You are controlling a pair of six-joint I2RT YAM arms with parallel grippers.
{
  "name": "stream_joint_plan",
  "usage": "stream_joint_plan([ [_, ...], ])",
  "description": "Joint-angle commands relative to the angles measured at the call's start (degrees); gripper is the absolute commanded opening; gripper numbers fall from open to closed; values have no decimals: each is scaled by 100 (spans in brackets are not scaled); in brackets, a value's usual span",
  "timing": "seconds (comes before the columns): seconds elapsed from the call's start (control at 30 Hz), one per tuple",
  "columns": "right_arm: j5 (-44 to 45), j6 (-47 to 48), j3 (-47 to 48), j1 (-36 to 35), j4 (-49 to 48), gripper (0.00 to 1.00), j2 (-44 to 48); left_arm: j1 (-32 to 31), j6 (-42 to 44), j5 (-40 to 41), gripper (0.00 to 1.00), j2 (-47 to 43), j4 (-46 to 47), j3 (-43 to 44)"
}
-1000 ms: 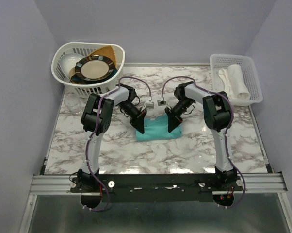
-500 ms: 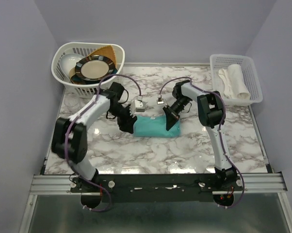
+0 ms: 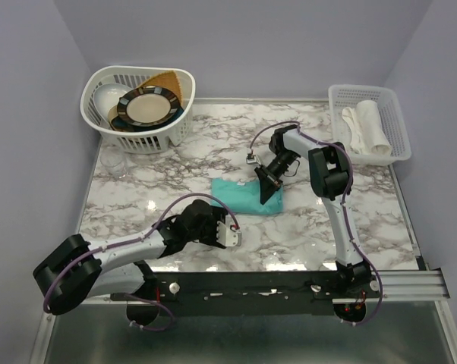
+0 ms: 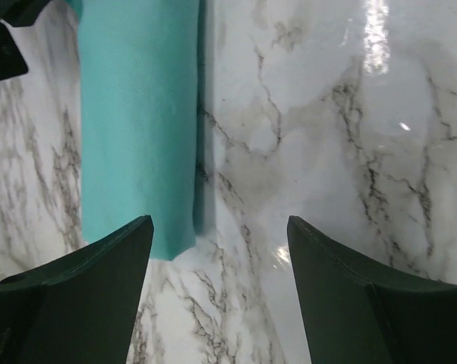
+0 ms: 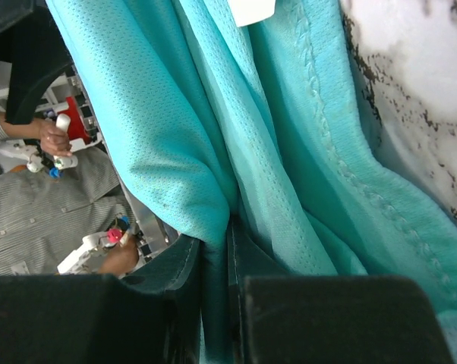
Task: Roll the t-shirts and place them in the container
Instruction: Roll the T-shirt to the center of the board.
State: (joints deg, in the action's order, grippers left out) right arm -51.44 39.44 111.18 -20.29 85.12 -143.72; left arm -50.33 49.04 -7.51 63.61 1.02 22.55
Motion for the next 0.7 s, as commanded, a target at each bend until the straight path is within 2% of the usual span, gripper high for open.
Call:
stream_joint_plan([
  [0.0, 987, 169, -17, -45, 22, 21, -367, -153, 483, 1076, 82, 414, 2375, -303],
  [0.2, 925, 257, 124, -45, 198, 22, -481, -206, 1038, 1155, 82, 968, 2685, -506],
  [0.47, 925, 222, 97, -45, 180, 23, -490, -206, 1126, 1383, 77, 1933, 2562, 29],
  [0.57, 925, 239, 132, -45, 224, 23, -517, -206, 1003, 1454, 70, 2233, 2290, 371],
  [0.6, 917, 240, 132, -45, 224, 23, -508, -188, 959, 1419, 61, 2278, 1871, 486],
  [0.67, 917, 248, 132, -36, 224, 23, -508, -118, 775, 1200, 53, 2392, 1430, 846],
])
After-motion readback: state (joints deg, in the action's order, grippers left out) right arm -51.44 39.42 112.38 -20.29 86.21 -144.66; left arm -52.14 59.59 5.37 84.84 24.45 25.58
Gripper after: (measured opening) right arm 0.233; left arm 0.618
